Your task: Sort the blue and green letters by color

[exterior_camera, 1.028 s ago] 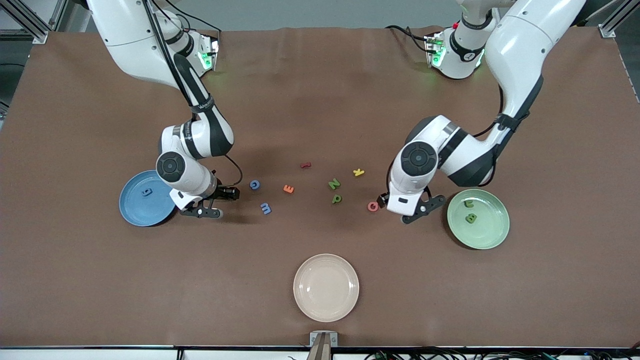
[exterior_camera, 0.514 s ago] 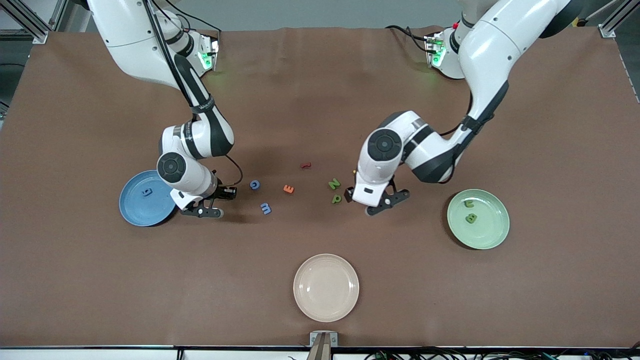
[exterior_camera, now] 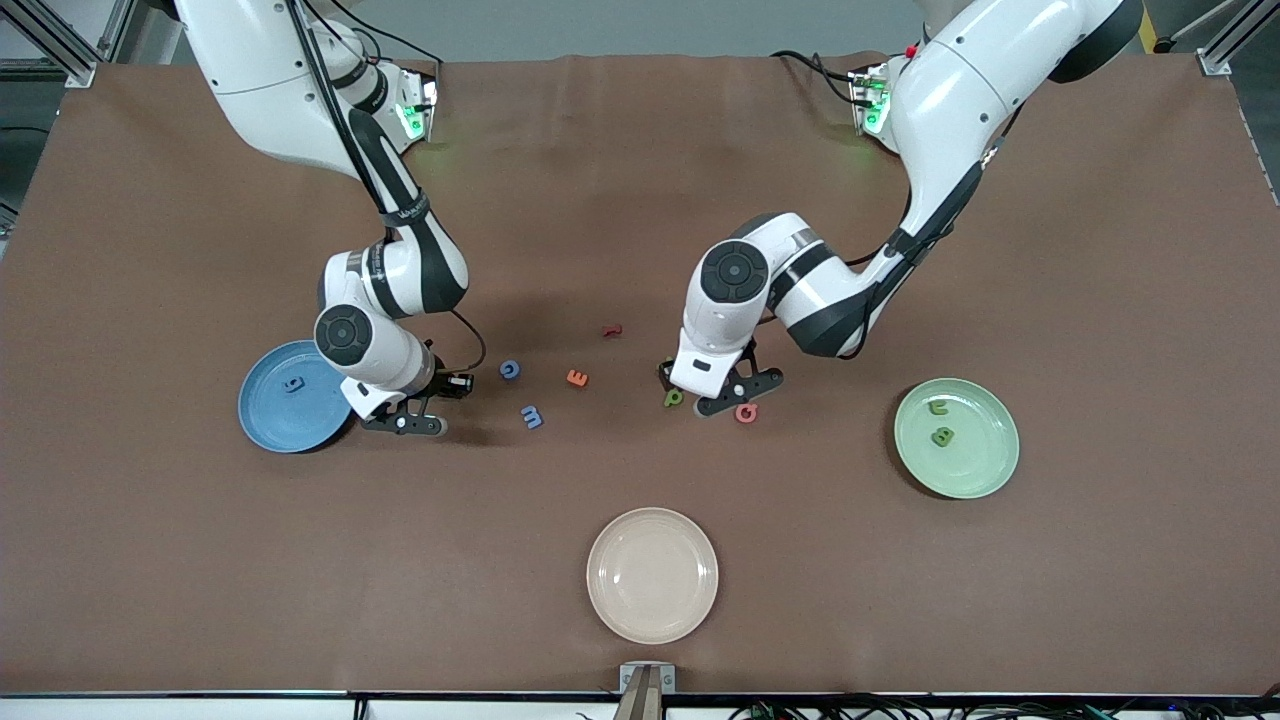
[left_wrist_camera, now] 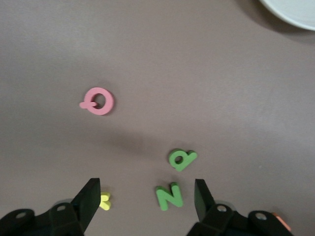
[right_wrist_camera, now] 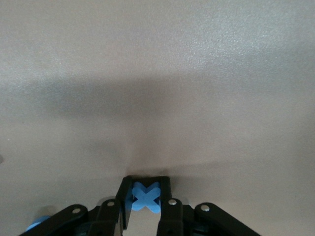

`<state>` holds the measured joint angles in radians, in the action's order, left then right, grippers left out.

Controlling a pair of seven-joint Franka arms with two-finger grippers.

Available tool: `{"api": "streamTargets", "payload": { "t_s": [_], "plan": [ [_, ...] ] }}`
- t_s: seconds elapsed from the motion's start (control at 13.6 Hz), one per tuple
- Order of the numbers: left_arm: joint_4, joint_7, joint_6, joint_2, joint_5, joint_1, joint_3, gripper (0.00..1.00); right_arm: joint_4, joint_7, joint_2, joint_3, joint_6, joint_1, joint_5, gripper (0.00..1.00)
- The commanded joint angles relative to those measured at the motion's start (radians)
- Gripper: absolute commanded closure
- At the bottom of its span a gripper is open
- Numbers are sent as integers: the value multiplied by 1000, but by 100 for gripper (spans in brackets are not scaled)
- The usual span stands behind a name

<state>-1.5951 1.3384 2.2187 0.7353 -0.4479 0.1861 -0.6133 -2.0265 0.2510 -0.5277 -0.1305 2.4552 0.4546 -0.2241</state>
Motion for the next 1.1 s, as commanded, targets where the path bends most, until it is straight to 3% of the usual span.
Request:
{"api": "streamTargets", "payload": {
  "t_s": [0.0,0.15,0.29,0.66,1.03],
  "plan": [
    [70,10,21,62,-8,61,36,15,2,-2,17,-6,-18,7,-20,92],
    [104,13,26,75,1,160,131,15,3,-18,43,-11,-50,-5,-8,92],
    [141,16,30,99,6,211,174,15,11,-93,69,-37,-90,-16,-8,92],
    [155,34,38,115,6,233,175,17,9,-379,103,-127,-150,-79,-8,92],
    [152,35,45,121,3,230,176,17,3,-619,94,-150,-139,-191,2,92]
  ]
}}
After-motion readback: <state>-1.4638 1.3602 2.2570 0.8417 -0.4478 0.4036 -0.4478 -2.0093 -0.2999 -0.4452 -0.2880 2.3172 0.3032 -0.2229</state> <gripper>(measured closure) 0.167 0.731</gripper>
